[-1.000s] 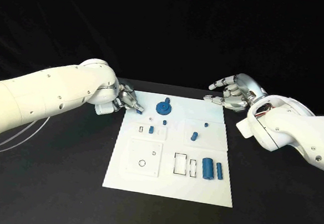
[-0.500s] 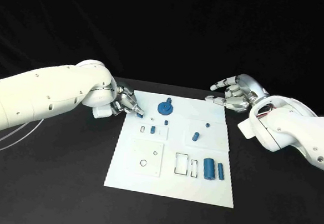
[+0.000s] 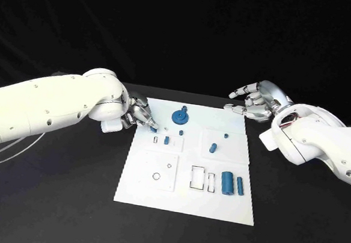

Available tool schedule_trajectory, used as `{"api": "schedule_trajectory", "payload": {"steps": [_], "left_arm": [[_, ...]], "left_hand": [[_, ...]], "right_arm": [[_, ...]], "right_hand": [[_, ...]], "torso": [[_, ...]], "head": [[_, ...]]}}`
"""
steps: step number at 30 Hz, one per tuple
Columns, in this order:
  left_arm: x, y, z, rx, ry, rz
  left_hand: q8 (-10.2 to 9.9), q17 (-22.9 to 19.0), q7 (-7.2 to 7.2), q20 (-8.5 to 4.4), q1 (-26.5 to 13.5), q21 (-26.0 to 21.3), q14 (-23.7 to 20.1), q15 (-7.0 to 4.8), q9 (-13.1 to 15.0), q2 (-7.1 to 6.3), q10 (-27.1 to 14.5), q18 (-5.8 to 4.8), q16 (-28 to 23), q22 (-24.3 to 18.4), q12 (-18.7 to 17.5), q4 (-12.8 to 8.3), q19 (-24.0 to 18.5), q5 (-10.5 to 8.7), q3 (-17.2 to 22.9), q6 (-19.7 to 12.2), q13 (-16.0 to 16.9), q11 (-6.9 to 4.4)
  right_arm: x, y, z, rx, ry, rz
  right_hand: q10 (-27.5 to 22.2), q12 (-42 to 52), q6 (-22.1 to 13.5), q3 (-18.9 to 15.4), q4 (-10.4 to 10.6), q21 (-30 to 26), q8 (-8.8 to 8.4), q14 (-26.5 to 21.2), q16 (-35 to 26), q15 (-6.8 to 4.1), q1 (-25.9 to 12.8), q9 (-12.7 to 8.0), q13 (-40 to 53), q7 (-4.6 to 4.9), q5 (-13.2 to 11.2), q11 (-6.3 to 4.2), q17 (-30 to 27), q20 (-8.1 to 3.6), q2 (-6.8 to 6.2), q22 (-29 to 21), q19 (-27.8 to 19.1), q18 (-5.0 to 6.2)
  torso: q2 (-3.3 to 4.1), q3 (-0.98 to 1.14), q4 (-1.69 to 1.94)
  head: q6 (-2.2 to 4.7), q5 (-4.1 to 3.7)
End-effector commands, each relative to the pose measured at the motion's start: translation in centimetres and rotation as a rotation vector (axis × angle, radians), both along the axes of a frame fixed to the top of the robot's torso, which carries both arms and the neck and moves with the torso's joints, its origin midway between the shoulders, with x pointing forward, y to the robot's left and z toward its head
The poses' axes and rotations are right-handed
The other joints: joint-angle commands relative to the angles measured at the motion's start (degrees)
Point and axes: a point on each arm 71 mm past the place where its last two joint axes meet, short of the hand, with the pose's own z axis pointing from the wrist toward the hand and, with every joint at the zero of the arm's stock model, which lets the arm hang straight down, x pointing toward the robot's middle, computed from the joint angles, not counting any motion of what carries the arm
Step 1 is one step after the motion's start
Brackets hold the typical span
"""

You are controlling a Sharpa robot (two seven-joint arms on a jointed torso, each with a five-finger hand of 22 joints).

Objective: Assemble the parts on the task board

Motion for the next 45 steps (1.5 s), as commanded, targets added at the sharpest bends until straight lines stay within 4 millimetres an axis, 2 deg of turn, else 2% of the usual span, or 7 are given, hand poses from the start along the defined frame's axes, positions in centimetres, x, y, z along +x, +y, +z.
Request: {"api": "schedule_trajectory", "payload": {"steps": [1, 9, 16, 45], "left_arm": [[-0.4, -0.4, -0.1, 0.017, -0.022, -0.016], [-1.0, -1.0, -0.6, 0.056, -0.051, -0.043], [-1.4, -1.2, -1.0, 0.071, -0.051, -0.060], [-2.3, -1.5, -1.6, 0.116, -0.061, -0.107]], "left_hand": [[5.5, 14.8, -1.58, -0.14, 0.8, 0.8, 6.0, -0.71, 8.6, 1.23, 4.3, -0.66, 0.6, 1.0, 1.1, -2.5, 0.7, 1.76, 8.1, 1.1, 0.9, -1.32], [5.5, 14.9, -1.59, -0.15, 0.7, 0.9, 6.1, -0.72, 8.6, 1.18, 4.3, -0.68, 0.6, 1.1, 1.1, -2.6, 0.7, 1.74, 8.3, 1.1, 0.9, -1.33], [5.5, 14.9, -1.60, -0.16, 0.7, 0.9, 6.0, -0.73, 8.6, 1.17, 4.3, -0.69, 0.6, 1.1, 1.1, -2.7, 0.8, 1.74, 8.3, 1.1, 0.9, -1.34], [5.6, 14.8, -1.63, -0.19, 0.4, 1.0, 6.0, -0.76, 8.6, 1.10, 4.5, -0.73, 0.6, 1.3, 1.2, -3.0, 0.9, 1.74, 8.6, 1.2, 1.1, -1.38]], "right_arm": [[0.0, 0.0, -0.1, -0.001, 0.003, 0.004], [0.0, 0.1, -0.1, 0.000, 0.004, 0.006], [0.0, 0.1, -0.2, 0.000, 0.005, 0.006], [-0.1, 0.0, -0.2, 0.001, 0.007, 0.007]], "right_hand": [[-0.7, -0.1, 0.4, -0.2, -0.2, -0.4, 1.11, 5.3, -0.7, -0.27, -1.2, -0.4, 1.3, 0.05, 0.2, 0.00, 12.7, 0.10, 0.23, 9.9, 2.0, 0.17], [-0.7, -0.1, 0.4, -0.2, -0.2, -0.4, 1.11, 5.3, -0.7, -0.27, -1.2, -0.4, 1.3, 0.05, 0.2, 0.00, 12.7, 0.10, 0.23, 9.9, 2.0, 0.17], [-0.7, -0.1, 0.4, -0.2, -0.2, -0.4, 1.11, 5.3, -0.7, -0.27, -1.2, -0.4, 1.3, 0.05, 0.2, 0.00, 12.7, 0.10, 0.23, 9.9, 2.0, 0.17], [-0.6, 0.0, 0.3, -0.1, -0.1, -0.5, 1.16, 5.3, -0.7, -0.28, -1.4, -0.4, 1.3, 0.04, 0.2, -0.01, 12.7, 0.08, 0.27, 9.8, 2.0, 0.18]], "torso": [[0.04, -0.07, 0.02], [0.08, -0.11, -0.05], [0.08, -0.02, -0.06], [0.07, 0.01, -0.08]], "head": [[-0.08, 0.09], [-0.24, 0.25], [-0.38, 0.29], [-0.73, 0.35]]}}
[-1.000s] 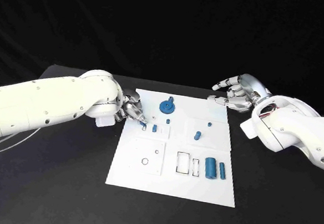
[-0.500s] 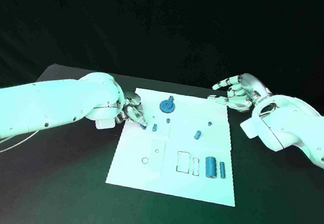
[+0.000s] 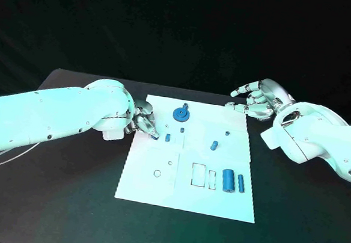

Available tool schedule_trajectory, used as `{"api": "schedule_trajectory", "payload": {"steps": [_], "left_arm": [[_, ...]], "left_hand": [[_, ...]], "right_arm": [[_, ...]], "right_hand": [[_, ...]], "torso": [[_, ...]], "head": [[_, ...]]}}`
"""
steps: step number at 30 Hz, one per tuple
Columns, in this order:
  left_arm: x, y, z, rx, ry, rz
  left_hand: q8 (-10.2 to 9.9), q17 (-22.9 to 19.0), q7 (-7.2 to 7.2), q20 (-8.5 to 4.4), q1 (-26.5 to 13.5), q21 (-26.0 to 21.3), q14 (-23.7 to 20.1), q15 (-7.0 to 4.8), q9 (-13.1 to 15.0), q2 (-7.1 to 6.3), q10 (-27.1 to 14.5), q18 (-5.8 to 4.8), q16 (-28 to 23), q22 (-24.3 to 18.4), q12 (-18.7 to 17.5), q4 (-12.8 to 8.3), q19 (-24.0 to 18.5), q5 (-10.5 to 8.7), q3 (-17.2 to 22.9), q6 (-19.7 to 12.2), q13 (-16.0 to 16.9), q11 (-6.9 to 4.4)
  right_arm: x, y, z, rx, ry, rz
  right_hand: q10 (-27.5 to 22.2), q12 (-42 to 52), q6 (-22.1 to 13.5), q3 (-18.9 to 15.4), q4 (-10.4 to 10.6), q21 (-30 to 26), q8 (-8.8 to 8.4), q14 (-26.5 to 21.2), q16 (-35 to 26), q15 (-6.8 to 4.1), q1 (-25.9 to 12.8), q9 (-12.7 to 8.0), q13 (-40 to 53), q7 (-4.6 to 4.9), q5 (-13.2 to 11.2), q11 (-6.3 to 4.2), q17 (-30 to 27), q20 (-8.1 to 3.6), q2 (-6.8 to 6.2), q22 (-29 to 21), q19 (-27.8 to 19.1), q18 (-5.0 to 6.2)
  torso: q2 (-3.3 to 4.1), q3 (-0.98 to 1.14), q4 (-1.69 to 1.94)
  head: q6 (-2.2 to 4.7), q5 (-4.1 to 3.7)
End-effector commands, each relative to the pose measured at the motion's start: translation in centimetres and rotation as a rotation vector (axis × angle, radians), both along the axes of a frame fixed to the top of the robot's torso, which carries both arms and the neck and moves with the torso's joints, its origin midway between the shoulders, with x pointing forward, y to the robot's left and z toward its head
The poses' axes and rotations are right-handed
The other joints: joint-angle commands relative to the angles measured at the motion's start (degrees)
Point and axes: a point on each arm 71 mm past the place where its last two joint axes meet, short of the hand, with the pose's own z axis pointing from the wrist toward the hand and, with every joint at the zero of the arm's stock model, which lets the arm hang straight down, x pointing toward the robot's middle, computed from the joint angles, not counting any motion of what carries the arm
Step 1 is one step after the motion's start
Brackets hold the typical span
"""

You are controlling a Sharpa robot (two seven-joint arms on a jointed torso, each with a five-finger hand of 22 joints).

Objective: Assemble the parts on the task board

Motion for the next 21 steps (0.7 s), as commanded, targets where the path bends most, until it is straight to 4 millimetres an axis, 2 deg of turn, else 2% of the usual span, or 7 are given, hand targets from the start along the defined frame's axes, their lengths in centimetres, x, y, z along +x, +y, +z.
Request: {"api": "schedule_trajectory", "payload": {"steps": [1, 21], "left_arm": [[-0.12, -0.11, -0.10, 0.006, 0.001, -0.008], [-0.01, -0.03, -0.16, 0.022, -0.002, -0.010]], "left_hand": [[5.6, 14.8, -1.63, -0.19, 0.9, 1.0, 6.0, -0.76, 8.3, 0.90, 4.5, -0.73, 0.6, 1.0, 1.2, -2.7, 0.9, 1.74, 8.2, 1.2, 1.1, -1.37], [5.8, 15.0, -1.75, -0.27, 0.1, 1.3, 6.1, -0.84, 8.3, 0.81, 5.1, -0.87, 0.6, 1.7, 1.7, -3.4, 1.3, 1.88, 8.9, 1.6, 1.8, -1.49]], "right_arm": [[-0.03, 0.03, -0.04, 0.000, 0.000, 0.004], [-0.04, 0.00, -0.04, 0.000, 0.000, 0.004]], "right_hand": [[-0.6, 0.0, 0.3, -0.1, -0.1, -0.5, 1.16, 5.3, -0.7, -0.28, -1.4, -0.4, 1.3, 0.04, 0.2, -0.01, 12.7, 0.08, 0.27, 9.8, 2.0, 0.18], [-0.6, 0.0, 0.3, -0.1, -0.1, -0.5, 1.16, 5.3, -0.7, -0.28, -1.4, -0.4, 1.3, 0.04, 0.2, -0.01, 12.7, 0.08, 0.27, 9.8, 2.0, 0.18]], "torso": [[-0.01, 0.01, 0.02], [0.03, -0.02, -0.01]], "head": [[-0.02, 0.01], [-0.05, -0.04]]}}
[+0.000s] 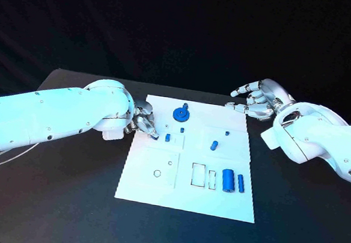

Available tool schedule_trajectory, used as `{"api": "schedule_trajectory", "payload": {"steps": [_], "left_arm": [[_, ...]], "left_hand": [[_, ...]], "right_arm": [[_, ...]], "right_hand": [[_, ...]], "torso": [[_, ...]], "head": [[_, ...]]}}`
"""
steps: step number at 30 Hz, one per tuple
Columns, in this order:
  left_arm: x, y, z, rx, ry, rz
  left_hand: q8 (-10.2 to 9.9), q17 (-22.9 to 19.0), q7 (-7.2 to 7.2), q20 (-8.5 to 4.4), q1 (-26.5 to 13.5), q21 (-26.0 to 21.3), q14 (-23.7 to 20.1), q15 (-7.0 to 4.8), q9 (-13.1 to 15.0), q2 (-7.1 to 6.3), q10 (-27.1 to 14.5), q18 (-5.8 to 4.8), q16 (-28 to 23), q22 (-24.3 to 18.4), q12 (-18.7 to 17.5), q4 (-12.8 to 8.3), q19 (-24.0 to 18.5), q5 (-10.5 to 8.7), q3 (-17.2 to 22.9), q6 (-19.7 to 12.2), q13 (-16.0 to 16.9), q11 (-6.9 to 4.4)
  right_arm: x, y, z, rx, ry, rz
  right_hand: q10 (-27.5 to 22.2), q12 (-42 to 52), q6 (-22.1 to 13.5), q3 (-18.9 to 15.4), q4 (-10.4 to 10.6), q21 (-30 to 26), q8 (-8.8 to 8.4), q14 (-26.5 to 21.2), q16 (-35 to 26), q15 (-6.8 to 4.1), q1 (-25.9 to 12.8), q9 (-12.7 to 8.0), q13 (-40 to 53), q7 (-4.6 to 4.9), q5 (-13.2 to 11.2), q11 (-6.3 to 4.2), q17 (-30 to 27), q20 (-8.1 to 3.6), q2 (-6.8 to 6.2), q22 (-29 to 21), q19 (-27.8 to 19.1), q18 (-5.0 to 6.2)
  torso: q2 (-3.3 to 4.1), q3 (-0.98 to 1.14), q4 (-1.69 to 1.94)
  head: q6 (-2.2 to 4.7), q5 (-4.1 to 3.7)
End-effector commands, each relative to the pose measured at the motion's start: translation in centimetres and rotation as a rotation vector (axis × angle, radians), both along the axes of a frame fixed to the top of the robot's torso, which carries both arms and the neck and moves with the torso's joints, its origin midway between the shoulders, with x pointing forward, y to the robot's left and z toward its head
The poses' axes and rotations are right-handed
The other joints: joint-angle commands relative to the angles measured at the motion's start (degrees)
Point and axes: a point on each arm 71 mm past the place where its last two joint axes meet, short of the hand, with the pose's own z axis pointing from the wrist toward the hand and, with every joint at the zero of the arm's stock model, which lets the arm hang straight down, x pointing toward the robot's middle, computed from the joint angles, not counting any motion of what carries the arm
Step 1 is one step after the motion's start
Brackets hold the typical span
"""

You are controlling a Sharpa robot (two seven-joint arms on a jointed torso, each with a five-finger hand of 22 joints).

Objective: Assemble the parts on the task board

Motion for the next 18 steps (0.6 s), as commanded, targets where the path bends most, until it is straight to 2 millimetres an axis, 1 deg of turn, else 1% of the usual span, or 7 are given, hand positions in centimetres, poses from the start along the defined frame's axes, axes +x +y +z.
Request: {"api": "schedule_trajectory", "payload": {"steps": [1, 5, 7, 10, 18], "left_arm": [[-0.05, -0.09, -0.14, 0.004, 0.009, -0.003], [-0.10, -0.39, -0.27, 0.001, 0.018, -0.009], [-0.13, -0.51, -0.37, 0.000, 0.024, -0.011], [-0.15, -0.62, -0.46, -0.001, 0.028, -0.013], [-0.06, -0.67, -0.53, -0.004, 0.027, -0.009]], "left_hand": [[5.9, 15.1, -1.78, -0.12, -0.1, 0.9, 6.1, -0.85, 8.3, 0.79, 4.9, -0.89, 0.7, 1.4, 1.3, -3.4, 1.2, 1.89, 9.0, 1.7, 1.3, -1.39], [6.1, 15.3, -1.94, -0.17, -0.7, 1.0, 6.2, -0.92, 8.3, 0.83, 5.2, -0.97, 0.8, 1.8, 1.4, -3.5, 1.5, 1.87, 9.1, 2.2, 1.4, -1.49], [6.2, 15.5, -2.05, -0.22, -1.2, 1.2, 6.2, -0.97, 8.2, 0.89, 5.4, -1.03, 0.9, 2.1, 1.4, -3.4, 1.7, 1.84, 9.1, 2.5, 1.3, -1.59], [6.6, 15.7, -2.38, -0.35, -2.1, 1.3, 6.3, -1.13, 8.2, 0.99, 5.9, -1.09, 1.0, 2.4, 1.5, -3.4, 1.9, 1.75, 9.0, 3.5, 1.6, -1.83], [7.3, 15.8, -2.82, -0.60, -3.7, 1.5, 6.4, -1.40, 8.3, 1.28, 6.3, -1.16, 1.1, 2.7, 1.5, -2.8, 2.1, 1.45, 8.3, 4.6, 1.8, -2.16]], "right_arm": [[-0.03, 0.05, -0.03, 0.000, 0.000, 0.004], [-0.03, 0.06, -0.03, 0.000, 0.000, 0.005], [-0.03, 0.06, -0.03, 0.000, 0.000, 0.005], [-0.03, 0.05, -0.03, 0.000, 0.000, 0.004], [-0.02, 0.05, -0.03, 0.000, 0.000, 0.004]], "right_hand": [[-0.6, 0.0, 0.3, -0.1, -0.1, -0.5, 1.16, 5.3, -0.7, -0.28, -1.4, -0.4, 1.3, 0.04, 0.2, -0.01, 12.7, 0.08, 0.27, 9.8, 2.0, 0.18], [-0.6, 0.0, 0.3, -0.1, -0.1, -0.5, 1.16, 5.3, -0.7, -0.28, -1.4, -0.4, 1.3, 0.04, 0.2, -0.01, 12.7, 0.08, 0.27, 9.8, 2.0, 0.18], [-0.6, 0.0, 0.3, -0.1, -0.1, -0.5, 1.16, 5.3, -0.7, -0.28, -1.4, -0.4, 1.3, 0.04, 0.2, -0.01, 12.7, 0.08, 0.27, 9.8, 2.0, 0.18], [-0.6, 0.0, 0.4, -0.1, -0.2, -0.6, 1.21, 5.2, -0.8, -0.29, -1.5, -0.4, 1.3, 0.03, 0.2, -0.02, 12.6, 0.07, 0.30, 9.7, 2.0, 0.21], [-0.6, 0.0, 0.4, -0.1, -0.2, -0.6, 1.21, 5.2, -0.8, -0.29, -1.5, -0.4, 1.3, 0.03, 0.2, -0.02, 12.6, 0.06, 0.30, 9.7, 2.0, 0.22]], "torso": [[0.05, 0.00, -0.05], [0.10, -0.01, -0.08], [0.13, 0.00, -0.11], [0.10, 0.02, -0.08], [0.01, 0.04, 0.00]], "head": [[-0.07, -0.05], [-0.10, -0.12], [-0.23, -0.22], [-0.27, -0.32], [-0.37, -0.42]]}}
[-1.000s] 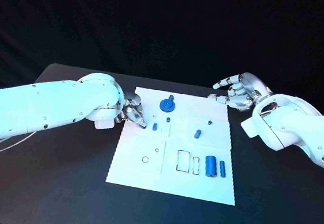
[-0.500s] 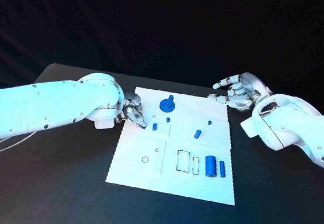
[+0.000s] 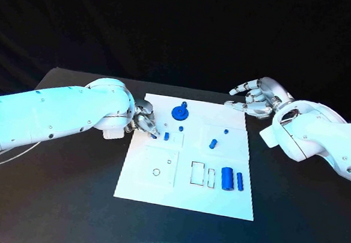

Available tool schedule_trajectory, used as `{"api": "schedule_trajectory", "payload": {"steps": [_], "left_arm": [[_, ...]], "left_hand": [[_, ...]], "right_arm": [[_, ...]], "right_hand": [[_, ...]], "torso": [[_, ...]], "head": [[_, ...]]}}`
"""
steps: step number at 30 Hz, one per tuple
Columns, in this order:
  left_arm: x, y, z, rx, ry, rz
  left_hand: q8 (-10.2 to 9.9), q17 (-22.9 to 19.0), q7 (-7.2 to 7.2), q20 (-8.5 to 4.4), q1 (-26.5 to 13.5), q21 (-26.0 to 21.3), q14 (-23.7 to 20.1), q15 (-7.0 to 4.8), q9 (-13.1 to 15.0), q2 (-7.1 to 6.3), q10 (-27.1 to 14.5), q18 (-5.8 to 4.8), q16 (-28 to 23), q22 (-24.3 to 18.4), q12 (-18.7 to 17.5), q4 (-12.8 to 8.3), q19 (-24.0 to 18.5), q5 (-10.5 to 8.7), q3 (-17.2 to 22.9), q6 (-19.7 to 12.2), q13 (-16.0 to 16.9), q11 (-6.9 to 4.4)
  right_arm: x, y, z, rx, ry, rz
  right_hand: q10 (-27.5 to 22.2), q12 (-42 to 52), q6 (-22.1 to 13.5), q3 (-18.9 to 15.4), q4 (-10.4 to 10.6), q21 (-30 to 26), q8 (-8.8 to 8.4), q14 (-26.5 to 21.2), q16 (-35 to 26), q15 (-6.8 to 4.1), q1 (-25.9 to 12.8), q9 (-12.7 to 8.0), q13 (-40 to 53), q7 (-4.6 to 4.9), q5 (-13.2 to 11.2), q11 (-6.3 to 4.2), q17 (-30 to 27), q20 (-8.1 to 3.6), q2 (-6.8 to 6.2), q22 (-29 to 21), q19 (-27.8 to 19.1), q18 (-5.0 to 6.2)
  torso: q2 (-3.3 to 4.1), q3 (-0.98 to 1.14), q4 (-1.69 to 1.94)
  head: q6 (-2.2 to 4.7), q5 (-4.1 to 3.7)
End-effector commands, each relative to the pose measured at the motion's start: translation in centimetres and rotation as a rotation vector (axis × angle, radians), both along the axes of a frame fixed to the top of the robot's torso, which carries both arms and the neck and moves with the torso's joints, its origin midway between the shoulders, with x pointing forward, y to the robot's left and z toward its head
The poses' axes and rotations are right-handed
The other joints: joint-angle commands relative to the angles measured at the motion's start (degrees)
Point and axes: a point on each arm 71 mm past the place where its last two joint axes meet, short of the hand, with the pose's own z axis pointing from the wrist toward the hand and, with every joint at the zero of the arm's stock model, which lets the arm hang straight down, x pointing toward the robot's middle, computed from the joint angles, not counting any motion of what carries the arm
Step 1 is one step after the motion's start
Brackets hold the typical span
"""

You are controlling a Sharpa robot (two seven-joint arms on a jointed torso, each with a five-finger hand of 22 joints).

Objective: Assemble the parts on the task board

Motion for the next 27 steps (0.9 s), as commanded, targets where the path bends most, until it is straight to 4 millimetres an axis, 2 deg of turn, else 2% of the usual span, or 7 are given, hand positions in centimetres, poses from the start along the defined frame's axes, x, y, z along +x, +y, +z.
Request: {"api": "schedule_trajectory", "payload": {"steps": [1, 12, 27], "left_arm": [[-0.17, -0.21, -0.36, 0.000, 0.010, -0.005], [-0.08, -0.22, -0.41, 0.001, 0.012, -0.005], [0.32, -0.13, -0.50, 0.003, 0.002, 0.009]], "left_hand": [[4.0, 15.8, -2.29, -0.30, 0.3, 0.9, 6.7, -0.55, 3.3, 1.40, 5.0, -1.18, 1.0, 1.3, 1.1, -1.6, 1.2, 1.30, 7.1, 4.1, 1.1, -1.40], [4.6, 15.8, -2.68, -0.53, -1.0, 1.1, 6.7, -0.78, 3.4, 1.70, 5.5, -1.32, 1.0, 2.0, 1.3, -0.8, 1.6, 0.99, 5.7, 4.9, 1.6, -1.71], [4.9, 15.8, -3.09, -0.97, -4.2, 1.2, 6.7, -1.16, 3.0, 0.81, 5.7, -1.36, 1.0, 2.2, 1.1, 3.1, 1.8, 0.53, -1.4, 5.4, 1.7, -2.07]], "right_arm": [[-0.02, 0.06, -0.02, 0.000, 0.000, 0.004], [-0.01, 0.07, -0.03, 0.000, 0.000, 0.005], [-0.04, 0.07, 0.00, 0.001, -0.003, 0.005]], "right_hand": [[-0.6, 0.0, 0.4, -0.1, -0.1, -0.6, 1.21, 5.2, -0.8, -0.29, -1.5, -0.4, 1.3, 0.03, 0.2, -0.02, 12.6, 0.07, 0.30, 9.7, 2.0, 0.22], [-0.6, 0.0, 0.4, -0.1, -0.1, -0.6, 1.22, 5.2, -0.8, -0.29, -1.5, -0.4, 1.3, 0.02, 0.2, -0.02, 12.6, 0.07, 0.32, 9.7, 2.0, 0.22], [-0.7, -0.1, 0.3, -0.1, -0.1, -0.7, 1.23, 5.2, -0.8, -0.30, -1.7, -0.4, 1.3, 0.03, 0.2, -0.02, 12.5, 0.06, 0.36, 9.7, 2.0, 0.23]], "torso": [[-0.08, 0.03, 0.07], [0.00, -0.01, 0.05], [-0.05, 0.00, 0.05]], "head": [[-0.03, -0.02], [-0.14, -0.14], [-0.11, -0.45]]}}
